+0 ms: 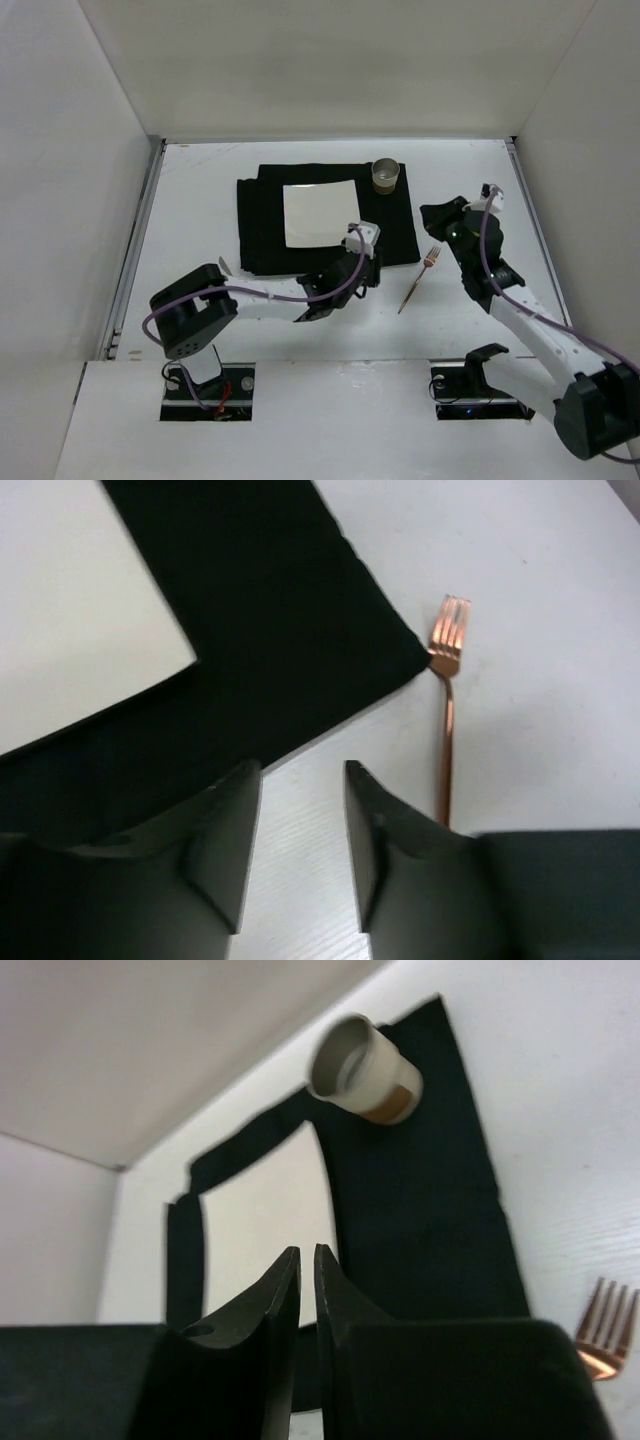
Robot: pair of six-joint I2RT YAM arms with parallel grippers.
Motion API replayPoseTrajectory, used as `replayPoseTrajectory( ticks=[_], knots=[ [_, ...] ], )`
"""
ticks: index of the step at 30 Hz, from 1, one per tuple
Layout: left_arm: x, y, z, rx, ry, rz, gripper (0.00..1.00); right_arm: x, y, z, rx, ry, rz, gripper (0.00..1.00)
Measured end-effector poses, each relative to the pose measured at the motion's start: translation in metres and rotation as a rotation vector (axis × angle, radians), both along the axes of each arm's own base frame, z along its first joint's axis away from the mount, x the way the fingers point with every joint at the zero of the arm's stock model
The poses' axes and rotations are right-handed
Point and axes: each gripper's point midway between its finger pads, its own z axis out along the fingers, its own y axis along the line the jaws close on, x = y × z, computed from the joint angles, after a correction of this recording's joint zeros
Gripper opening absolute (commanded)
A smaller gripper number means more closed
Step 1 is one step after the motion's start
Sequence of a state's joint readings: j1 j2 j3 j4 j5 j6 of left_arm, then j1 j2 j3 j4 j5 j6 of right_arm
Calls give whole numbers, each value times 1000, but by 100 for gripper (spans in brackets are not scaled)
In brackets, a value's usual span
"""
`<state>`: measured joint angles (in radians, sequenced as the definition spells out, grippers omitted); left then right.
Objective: Set the dinner table for one person
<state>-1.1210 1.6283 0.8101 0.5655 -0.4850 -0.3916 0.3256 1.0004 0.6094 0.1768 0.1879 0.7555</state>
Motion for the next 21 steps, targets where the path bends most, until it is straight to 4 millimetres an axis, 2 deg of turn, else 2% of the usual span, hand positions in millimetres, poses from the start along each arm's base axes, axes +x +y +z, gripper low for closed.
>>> replayPoseTrajectory(
  ticks=[3, 7, 11, 14, 18, 21],
  knots=[
    [-8, -28, -1, 5, 12, -62, 49, -17, -4, 30, 23, -106, 4, 6],
    [-21, -56, -8, 9, 40, -152, 56, -38, -24, 46, 35, -202, -52, 9],
    [-30, -85, -23, 17, 76, -232, 58, -41, -44, 42, 30, -207, -130, 14],
    [-33, -100, -38, 39, 96, -262, 59, -35, -47, 28, 18, -161, -148, 18],
    [-35, -110, -54, 77, 111, -280, 59, -28, -45, 1, 2, -70, -142, 22],
    [-35, -112, -62, 101, 122, -286, 56, -28, -45, -1, 10, -64, -139, 23]
  ],
)
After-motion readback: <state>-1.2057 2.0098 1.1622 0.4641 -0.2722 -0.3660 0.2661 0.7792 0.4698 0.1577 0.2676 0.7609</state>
